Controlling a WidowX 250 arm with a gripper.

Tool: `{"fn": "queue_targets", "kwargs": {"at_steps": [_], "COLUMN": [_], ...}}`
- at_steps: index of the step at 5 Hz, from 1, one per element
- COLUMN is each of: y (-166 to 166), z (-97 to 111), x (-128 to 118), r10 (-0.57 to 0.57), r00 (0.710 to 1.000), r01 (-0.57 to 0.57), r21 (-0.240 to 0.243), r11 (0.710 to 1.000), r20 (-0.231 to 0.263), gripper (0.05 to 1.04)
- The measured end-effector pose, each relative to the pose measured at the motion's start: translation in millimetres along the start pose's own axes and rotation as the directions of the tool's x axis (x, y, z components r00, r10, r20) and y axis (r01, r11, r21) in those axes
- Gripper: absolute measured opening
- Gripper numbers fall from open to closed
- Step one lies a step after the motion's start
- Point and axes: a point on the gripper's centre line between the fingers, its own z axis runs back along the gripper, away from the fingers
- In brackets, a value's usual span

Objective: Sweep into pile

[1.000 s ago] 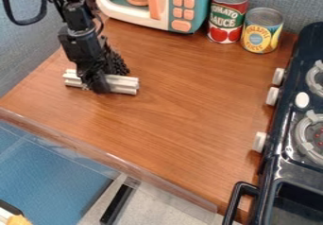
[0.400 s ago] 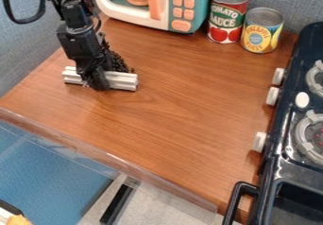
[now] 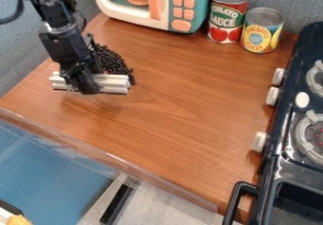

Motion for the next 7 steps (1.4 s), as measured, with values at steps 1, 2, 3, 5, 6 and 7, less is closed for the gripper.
{"fn": "queue_targets", "kwargs": {"at_steps": [1,2,3,5,6,7], "y": [6.4,14.6,22.8,22.6,19.3,20.7], "z": [14.1,19.8,1.0,-19.9,-27.6,-26.1], "x": [4.0,6.7,1.2,-7.2,-7.9,-7.2], "r10": [-0.019,-0.079,-0.205,-0.266,-0.266,-0.264], "r00": [0.999,0.997,0.972,0.948,0.950,0.951], "r01": [0.018,0.079,0.207,0.264,0.259,0.255], "r21": [-0.031,-0.035,-0.003,0.033,0.063,0.079], "r11": [0.999,0.996,0.978,0.964,0.964,0.964], "r20": [-0.029,0.002,0.115,0.175,0.163,0.161], "gripper": [0.382,0.382,0.382,0.382,0.424,0.731]}}
